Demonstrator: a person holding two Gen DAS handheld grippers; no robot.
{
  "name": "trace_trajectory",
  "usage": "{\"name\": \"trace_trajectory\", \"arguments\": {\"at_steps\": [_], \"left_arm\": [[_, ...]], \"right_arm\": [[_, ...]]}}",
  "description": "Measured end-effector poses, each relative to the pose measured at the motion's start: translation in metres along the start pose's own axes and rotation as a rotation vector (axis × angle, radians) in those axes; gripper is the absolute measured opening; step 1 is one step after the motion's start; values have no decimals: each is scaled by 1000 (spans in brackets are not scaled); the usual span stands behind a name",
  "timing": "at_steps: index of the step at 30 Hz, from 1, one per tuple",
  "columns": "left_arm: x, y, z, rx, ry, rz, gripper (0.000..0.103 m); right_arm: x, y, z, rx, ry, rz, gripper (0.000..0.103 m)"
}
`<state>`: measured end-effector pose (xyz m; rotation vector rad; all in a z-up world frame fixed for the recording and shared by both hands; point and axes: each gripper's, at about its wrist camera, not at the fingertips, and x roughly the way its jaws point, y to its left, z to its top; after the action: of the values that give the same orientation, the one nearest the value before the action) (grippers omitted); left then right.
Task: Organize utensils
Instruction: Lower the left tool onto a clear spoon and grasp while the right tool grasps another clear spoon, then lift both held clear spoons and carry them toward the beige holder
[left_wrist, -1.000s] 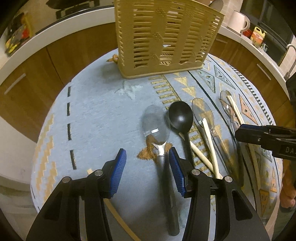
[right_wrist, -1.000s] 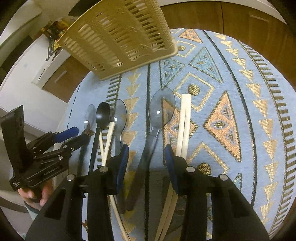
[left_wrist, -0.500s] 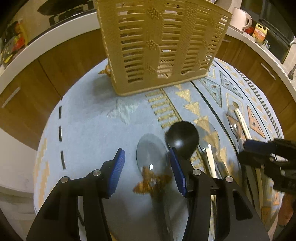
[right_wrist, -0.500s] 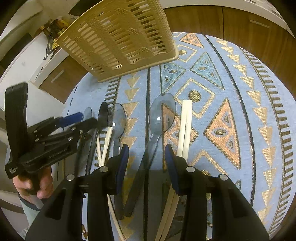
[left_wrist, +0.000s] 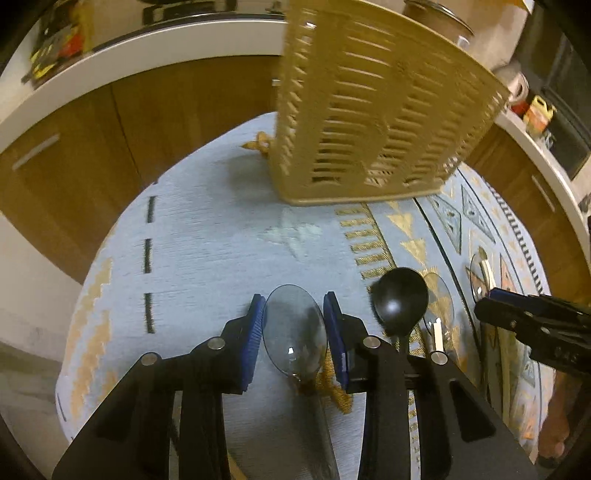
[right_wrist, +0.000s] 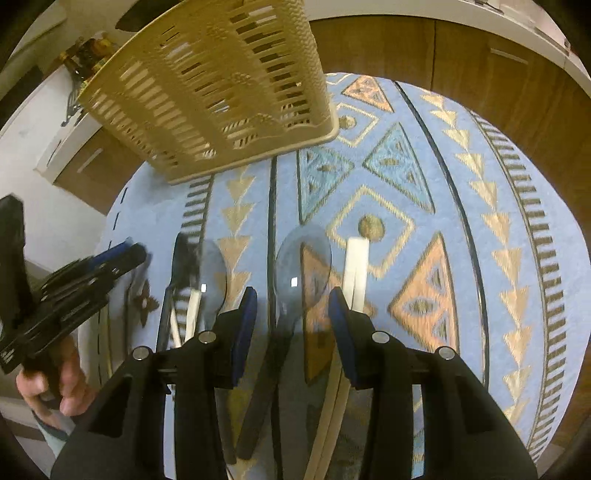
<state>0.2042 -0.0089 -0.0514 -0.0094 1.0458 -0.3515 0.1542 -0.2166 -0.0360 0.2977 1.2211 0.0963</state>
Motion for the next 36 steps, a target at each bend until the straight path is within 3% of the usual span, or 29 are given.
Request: {"name": "trace_trajectory", "arguments": {"at_steps": [8, 16, 19, 22, 28, 36], "left_arm": [[-8, 17, -2, -13, -4, -25, 31], [-4, 16, -2, -14, -5, -35, 31], [-6, 12, -2, -7, -13, -32, 31], [-10, 9, -1, -3, -28, -29, 31], [-31, 5, -2, 5, -78, -38, 31], [-80, -12, -5, 35, -213, -62, 31]], "right_arm": [[13, 17, 29, -46, 9, -80, 37], [19, 39, 32, -151, 9, -178, 37], [19, 46, 29, -191, 3, -206, 29], [11, 46, 19, -196, -12, -159, 28], [-28, 43, -1, -206, -126, -41, 28], [-79, 47, -27, -275, -290, 29, 28]]}}
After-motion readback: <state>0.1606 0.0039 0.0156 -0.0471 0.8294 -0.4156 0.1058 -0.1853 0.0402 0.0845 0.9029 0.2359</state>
